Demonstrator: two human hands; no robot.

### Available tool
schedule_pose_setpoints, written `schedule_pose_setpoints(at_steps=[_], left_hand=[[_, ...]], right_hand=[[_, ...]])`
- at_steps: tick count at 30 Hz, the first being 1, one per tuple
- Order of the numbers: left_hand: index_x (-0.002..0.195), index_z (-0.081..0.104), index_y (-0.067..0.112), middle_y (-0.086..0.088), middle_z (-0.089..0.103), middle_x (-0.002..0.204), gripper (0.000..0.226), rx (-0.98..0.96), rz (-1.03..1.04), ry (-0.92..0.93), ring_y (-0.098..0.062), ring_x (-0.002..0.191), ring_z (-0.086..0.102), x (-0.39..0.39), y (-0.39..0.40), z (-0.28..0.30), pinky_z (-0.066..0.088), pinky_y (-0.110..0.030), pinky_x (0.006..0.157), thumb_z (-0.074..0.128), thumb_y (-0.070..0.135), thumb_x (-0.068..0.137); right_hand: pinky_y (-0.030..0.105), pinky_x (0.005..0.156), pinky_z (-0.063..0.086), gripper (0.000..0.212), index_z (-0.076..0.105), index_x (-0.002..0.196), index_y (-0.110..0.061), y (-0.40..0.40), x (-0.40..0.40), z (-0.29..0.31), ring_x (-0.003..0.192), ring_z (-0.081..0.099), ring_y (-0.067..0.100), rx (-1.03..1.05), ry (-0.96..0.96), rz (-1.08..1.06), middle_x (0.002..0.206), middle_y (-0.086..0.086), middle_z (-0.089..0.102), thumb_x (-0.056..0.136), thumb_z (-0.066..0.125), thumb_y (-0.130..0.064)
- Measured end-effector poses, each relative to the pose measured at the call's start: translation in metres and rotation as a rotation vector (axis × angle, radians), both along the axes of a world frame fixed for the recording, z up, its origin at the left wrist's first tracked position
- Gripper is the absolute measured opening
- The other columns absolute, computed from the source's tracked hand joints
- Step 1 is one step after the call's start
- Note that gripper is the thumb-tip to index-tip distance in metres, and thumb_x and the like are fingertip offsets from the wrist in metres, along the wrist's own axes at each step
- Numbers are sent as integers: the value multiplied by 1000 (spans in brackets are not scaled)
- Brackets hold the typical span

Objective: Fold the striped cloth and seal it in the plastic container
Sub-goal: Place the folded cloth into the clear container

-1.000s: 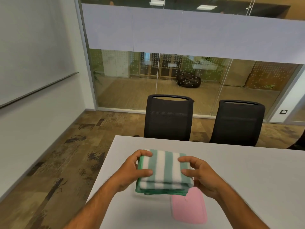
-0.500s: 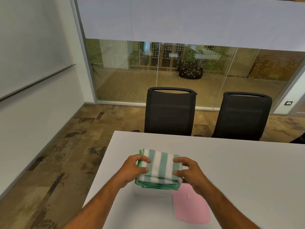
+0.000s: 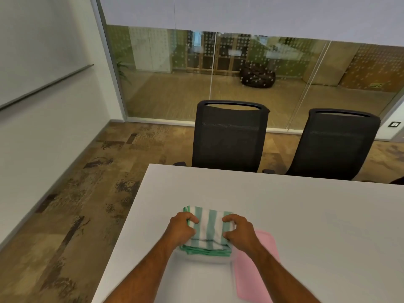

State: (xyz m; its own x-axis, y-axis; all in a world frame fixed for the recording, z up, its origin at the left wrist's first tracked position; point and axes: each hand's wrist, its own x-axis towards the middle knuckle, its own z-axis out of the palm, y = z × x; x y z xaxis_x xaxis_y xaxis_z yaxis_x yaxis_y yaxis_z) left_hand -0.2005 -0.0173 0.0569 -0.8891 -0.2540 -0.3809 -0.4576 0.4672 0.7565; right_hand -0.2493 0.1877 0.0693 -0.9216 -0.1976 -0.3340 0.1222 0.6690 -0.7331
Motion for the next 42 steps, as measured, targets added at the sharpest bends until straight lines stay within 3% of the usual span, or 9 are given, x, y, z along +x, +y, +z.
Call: schedule_pose_setpoints(at_steps=[5,13,19,25,28,30,35,39,42], left_hand=[[114,66,21,-9,61,126,37,-50,-17,-116,-19,99,59,-10,1,-23,47,-20,79,59,2,84],[129,59,15,-13,53,139,41,-82,-47,-267,-27,125,54,-26,8,-51,45,-25,102,57,13,88],[114,64,0,-19,65,123,35,-78,-62,-353,-30,108,64,-33,19,-55,48,-25,77,55,19,85],[137,48,3,-20,11,161,59,-197,-77,-340,-34,134,43,-31,32,-43,41,-36,111,58,32,86],[140,47,7,-19,12,162,60,-223,-95,-282,-34,141,34,-26,35,-31,35,-37,116,57,34,87],[137,51,11,-14,28,157,56,-189,-72,-195,-31,139,38,-21,38,-24,35,-36,115,60,34,87],[123,61,17,1,56,133,37,-52,-34,260,-15,122,51,10,65,-2,36,-20,104,69,18,88],[96,67,22,0,70,99,27,229,267,373,-10,86,63,42,104,-3,49,-13,74,70,-1,83],[84,66,26,-4,73,87,30,319,438,277,-6,71,64,69,131,-25,47,-5,64,72,-4,79]], right_hand=[[27,86,49,43,66,112,-20,-14,-9,-23,97,63,20,131,3,85,118,4,66,73,69,-3],[25,96,45,51,57,127,-17,-29,-23,-50,119,58,24,297,-58,165,131,9,61,78,59,-3],[28,97,45,45,55,128,-6,-38,-18,-56,122,54,30,392,-131,250,133,16,58,83,58,-11],[30,90,48,41,56,123,-8,-41,-7,-49,112,59,29,444,-30,243,127,15,55,82,59,-13],[27,96,44,52,52,132,-10,-38,-5,-35,120,55,26,338,8,176,134,11,52,81,60,-7],[26,97,45,47,58,127,-11,-30,-4,-23,119,57,24,186,49,59,133,9,59,81,58,-1],[9,74,44,27,68,109,-13,22,11,-4,92,65,16,-125,207,-336,108,1,71,85,62,-1],[37,99,47,30,67,115,-14,80,23,-17,103,63,24,-139,112,-605,115,6,71,86,62,-7],[43,105,43,34,64,120,-10,115,36,-36,115,60,32,-85,33,-693,123,12,68,86,62,-8]])
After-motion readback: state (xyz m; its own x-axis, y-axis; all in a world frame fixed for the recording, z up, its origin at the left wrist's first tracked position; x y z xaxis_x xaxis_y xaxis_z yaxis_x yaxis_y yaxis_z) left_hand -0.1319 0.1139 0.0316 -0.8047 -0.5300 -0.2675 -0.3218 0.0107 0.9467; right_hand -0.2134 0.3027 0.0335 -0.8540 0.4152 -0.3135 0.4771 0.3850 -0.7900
